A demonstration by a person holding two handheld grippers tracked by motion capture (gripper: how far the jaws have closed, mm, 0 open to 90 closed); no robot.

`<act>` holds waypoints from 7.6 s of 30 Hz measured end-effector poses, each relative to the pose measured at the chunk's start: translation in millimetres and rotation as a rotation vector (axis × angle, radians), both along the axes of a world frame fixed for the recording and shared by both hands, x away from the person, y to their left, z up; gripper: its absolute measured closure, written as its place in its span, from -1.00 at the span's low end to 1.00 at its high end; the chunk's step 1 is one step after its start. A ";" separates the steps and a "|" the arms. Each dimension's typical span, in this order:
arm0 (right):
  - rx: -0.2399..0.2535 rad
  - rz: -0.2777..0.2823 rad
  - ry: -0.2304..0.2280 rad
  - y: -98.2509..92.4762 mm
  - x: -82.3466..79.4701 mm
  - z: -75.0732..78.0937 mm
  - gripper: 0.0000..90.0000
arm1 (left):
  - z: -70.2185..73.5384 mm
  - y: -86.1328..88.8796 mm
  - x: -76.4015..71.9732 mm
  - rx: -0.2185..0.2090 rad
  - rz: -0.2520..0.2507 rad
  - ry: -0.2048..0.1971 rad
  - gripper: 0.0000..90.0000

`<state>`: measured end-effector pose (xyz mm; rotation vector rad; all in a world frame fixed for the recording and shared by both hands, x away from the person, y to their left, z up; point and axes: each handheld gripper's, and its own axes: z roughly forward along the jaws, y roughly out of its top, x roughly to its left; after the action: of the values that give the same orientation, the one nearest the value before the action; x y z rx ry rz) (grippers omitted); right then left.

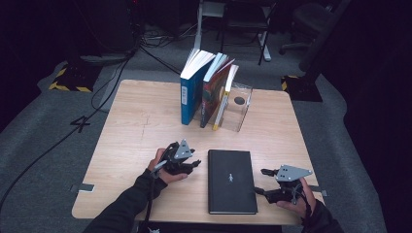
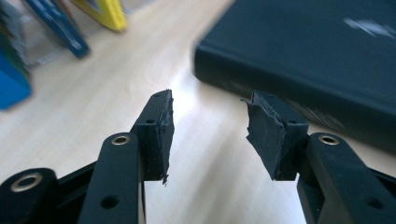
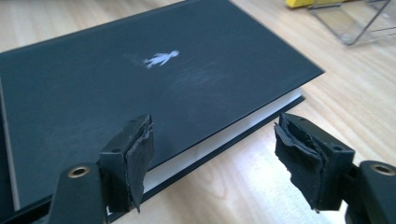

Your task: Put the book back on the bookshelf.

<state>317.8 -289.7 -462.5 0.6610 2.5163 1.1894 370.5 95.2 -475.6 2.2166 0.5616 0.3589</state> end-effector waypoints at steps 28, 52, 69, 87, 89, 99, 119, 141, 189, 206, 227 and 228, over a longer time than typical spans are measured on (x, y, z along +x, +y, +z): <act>-0.080 0.120 0.122 -11.4 -41.7 -20.7 -0.38 | -27.6 -3.2 -74.3 0.051 -0.192 0.152 -0.53; -0.071 0.087 0.071 42.1 -29.3 -34.0 -0.42 | -28.8 -17.1 -65.9 0.072 -0.157 0.121 -0.66; -0.062 0.079 0.075 32.8 -19.1 -35.2 -0.24 | -25.7 -4.3 -56.7 0.106 -0.112 0.061 -0.67; -0.049 0.007 0.000 51.5 -9.4 -33.0 -0.32 | -27.7 16.0 -31.8 0.066 -0.013 0.132 -0.64; -0.048 0.009 -0.003 53.3 -8.7 -33.2 -0.32 | -27.8 17.4 -31.1 0.064 -0.003 0.134 -0.63; -0.034 0.012 -0.009 58.9 -6.5 -32.0 -0.38 | -26.6 19.1 -31.9 0.069 -0.012 0.131 -0.58; 0.016 -0.006 -0.043 68.4 -5.1 -20.2 -0.43 | -2.1 7.4 -51.1 -0.012 -0.106 0.068 -0.57; 0.097 -0.035 -0.155 99.9 10.6 13.1 -0.42 | 5.6 -23.6 -40.7 0.004 -0.062 -0.010 -0.65; 0.040 -0.175 -0.106 23.1 39.4 0.6 -0.32 | 26.2 -2.6 -31.3 -0.207 -0.179 -0.011 0.25; 0.109 -0.070 -0.178 25.3 51.0 14.1 -0.18 | 26.8 1.2 -27.8 -0.233 -0.170 -0.018 -0.09; 0.160 -0.118 -0.180 49.7 81.4 30.4 -0.17 | 22.9 -4.4 -20.2 -0.212 -0.080 -0.074 0.00; 0.160 -0.118 -0.180 49.7 81.4 30.4 -0.17 | 22.9 -4.4 -20.2 -0.212 -0.080 -0.074 0.17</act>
<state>399.2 -240.0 -432.1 0.6966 2.2214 1.3525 350.4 90.7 -452.8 2.0067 0.4485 0.3230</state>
